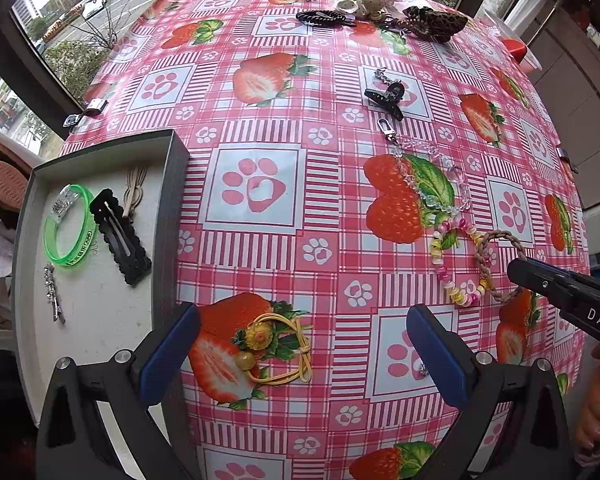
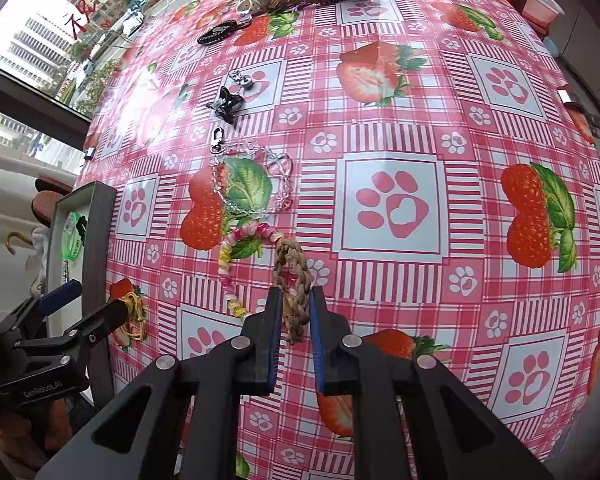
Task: Organize jewelry
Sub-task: 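Carry the braided tie with the right tool while the left tool grasps the pink-yellow beaded bracelet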
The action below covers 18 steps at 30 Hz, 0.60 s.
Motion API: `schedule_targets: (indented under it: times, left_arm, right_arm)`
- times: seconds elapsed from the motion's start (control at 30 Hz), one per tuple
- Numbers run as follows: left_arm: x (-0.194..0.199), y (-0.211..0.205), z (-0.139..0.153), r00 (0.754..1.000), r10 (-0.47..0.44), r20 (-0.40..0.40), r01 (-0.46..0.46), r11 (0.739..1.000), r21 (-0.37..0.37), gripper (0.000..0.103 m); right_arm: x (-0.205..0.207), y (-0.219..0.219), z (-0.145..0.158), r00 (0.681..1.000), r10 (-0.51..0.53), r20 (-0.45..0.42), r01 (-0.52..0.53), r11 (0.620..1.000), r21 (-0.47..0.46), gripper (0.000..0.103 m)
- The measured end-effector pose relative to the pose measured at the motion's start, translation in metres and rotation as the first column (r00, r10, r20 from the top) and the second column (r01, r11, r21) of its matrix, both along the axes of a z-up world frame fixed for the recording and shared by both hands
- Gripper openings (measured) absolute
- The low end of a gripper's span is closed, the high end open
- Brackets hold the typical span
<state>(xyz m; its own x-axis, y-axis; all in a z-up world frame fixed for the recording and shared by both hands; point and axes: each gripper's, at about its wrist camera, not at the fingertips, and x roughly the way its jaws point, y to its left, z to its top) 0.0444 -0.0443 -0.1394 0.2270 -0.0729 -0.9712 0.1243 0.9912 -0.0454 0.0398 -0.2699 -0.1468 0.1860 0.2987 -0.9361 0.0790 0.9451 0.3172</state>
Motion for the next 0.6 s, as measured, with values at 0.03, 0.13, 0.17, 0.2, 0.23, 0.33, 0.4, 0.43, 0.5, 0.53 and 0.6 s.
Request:
schedule_targets:
  times: [0.03,0.13,0.17,0.2,0.23,0.33,0.4,0.43,0.5,0.53,0.6]
  left_arm:
    - [0.002,-0.003,-0.002,1.0,-0.008,-0.005,0.008,1.0,0.0,0.103]
    - [0.007,-0.015,-0.006,1.0,-0.025,-0.01,0.026,1.0,0.006,0.103]
    - [0.009,-0.019,-0.007,0.999,-0.031,-0.012,0.031,0.999,0.008,0.103]
    - [0.011,-0.024,-0.009,0.999,-0.037,-0.013,0.037,0.999,0.009,0.103]
    - [0.014,-0.029,-0.012,0.999,-0.044,-0.014,0.044,0.999,0.015,0.103]
    - [0.02,-0.042,-0.019,0.998,-0.062,-0.021,0.062,0.998,0.031,0.103]
    - [0.023,-0.05,-0.024,0.997,-0.068,-0.024,0.069,0.997,0.038,0.103]
    - [0.025,-0.055,-0.027,0.997,-0.071,-0.026,0.072,0.996,0.045,0.103]
    - [0.027,-0.063,-0.033,0.996,-0.079,-0.032,0.081,0.995,0.052,0.103]
    - [0.028,-0.067,-0.035,0.996,-0.084,-0.033,0.085,0.994,0.061,0.103]
    - [0.029,-0.076,-0.039,0.994,-0.1,-0.034,0.102,0.992,0.075,0.103]
  right_arm:
    - [0.0,-0.003,-0.002,1.0,-0.005,0.0,0.005,1.0,-0.002,0.029]
    - [0.002,-0.006,-0.004,1.0,-0.003,0.006,0.003,1.0,-0.027,0.033]
    - [0.003,-0.007,-0.005,1.0,-0.004,0.002,0.004,0.999,-0.042,0.033]
    - [0.004,-0.007,-0.008,1.0,-0.007,-0.002,0.007,0.998,-0.066,0.033]
    - [0.005,-0.007,-0.011,1.0,-0.005,-0.007,0.005,0.997,-0.082,0.033]
    - [0.008,-0.007,-0.02,1.0,0.011,-0.018,-0.012,0.995,-0.1,0.033]
    - [0.009,-0.003,-0.021,0.999,0.054,-0.002,-0.053,0.989,-0.141,0.033]
    - [0.01,0.002,-0.02,0.996,0.085,0.006,-0.083,0.981,-0.175,0.033]
    - [0.009,0.007,-0.02,0.99,0.137,0.017,-0.129,0.962,-0.242,0.033]
    - [0.008,0.009,-0.02,0.988,0.15,0.022,-0.139,0.954,-0.264,0.033]
    - [0.005,0.007,-0.021,0.987,0.16,0.023,-0.144,0.938,-0.315,0.033]
